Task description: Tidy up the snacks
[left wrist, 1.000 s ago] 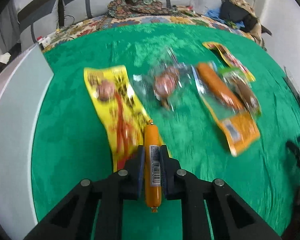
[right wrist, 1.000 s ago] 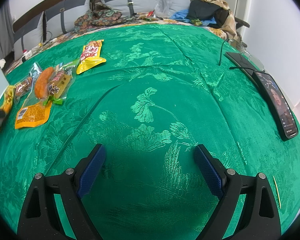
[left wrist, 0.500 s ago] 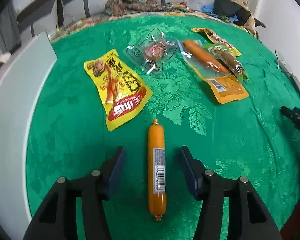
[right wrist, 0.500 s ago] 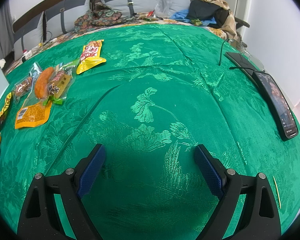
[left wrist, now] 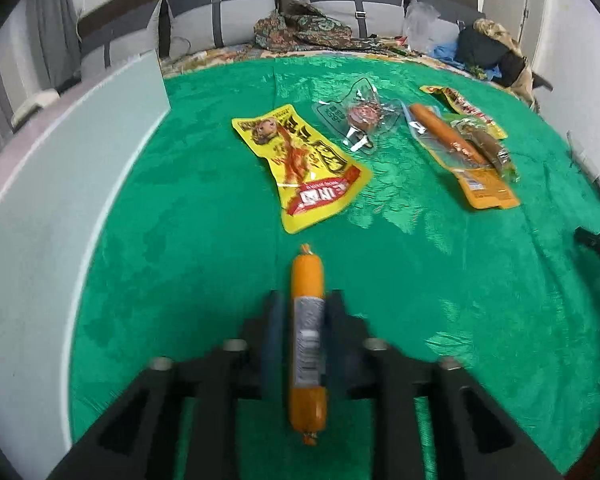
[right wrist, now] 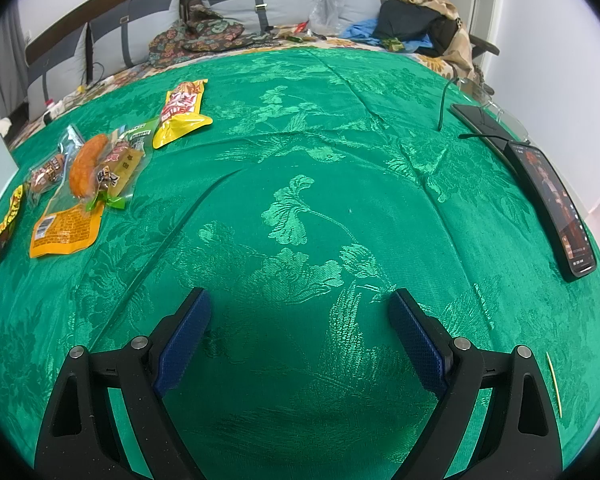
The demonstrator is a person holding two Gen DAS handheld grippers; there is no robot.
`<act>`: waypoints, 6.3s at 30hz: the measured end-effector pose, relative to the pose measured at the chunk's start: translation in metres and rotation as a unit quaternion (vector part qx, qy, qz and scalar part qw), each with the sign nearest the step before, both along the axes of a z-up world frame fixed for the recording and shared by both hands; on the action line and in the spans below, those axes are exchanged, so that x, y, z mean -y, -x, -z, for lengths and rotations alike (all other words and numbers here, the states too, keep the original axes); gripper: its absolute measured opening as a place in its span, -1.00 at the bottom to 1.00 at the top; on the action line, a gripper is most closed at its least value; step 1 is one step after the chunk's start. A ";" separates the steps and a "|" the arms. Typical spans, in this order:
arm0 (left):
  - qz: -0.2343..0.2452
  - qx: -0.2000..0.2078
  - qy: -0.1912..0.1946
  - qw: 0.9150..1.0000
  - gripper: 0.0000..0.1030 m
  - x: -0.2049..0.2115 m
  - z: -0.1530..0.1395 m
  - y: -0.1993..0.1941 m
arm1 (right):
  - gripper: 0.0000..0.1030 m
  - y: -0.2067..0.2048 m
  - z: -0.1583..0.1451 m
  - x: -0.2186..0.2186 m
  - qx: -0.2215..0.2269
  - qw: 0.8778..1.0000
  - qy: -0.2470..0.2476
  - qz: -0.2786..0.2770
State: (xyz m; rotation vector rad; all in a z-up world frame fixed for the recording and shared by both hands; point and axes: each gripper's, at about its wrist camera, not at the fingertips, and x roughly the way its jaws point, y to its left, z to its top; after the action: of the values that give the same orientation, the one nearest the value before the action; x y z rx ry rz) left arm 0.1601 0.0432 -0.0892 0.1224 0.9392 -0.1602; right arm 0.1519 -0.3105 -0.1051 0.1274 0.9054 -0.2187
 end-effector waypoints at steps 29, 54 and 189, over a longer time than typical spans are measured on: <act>-0.052 -0.005 0.017 0.998 1.00 -0.023 0.013 -0.021 | 0.75 -0.044 -0.026 -0.003 -0.016 0.994 -0.108 -0.019; -0.052 -0.004 0.017 0.999 1.00 -0.023 0.013 -0.021 | 0.25 -0.158 -0.036 -0.096 -0.088 0.986 -0.115 -0.079; -0.109 0.077 0.157 0.979 0.99 -0.170 -0.134 0.075 | 0.40 -0.021 -0.057 -0.271 -0.019 0.960 -0.042 -0.277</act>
State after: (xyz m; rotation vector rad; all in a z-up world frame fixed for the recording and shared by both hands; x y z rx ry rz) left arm 0.0854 0.2136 0.0444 -0.2562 0.7565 -0.0916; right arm 0.1729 -0.0396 -0.0478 -0.0560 0.9552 0.3402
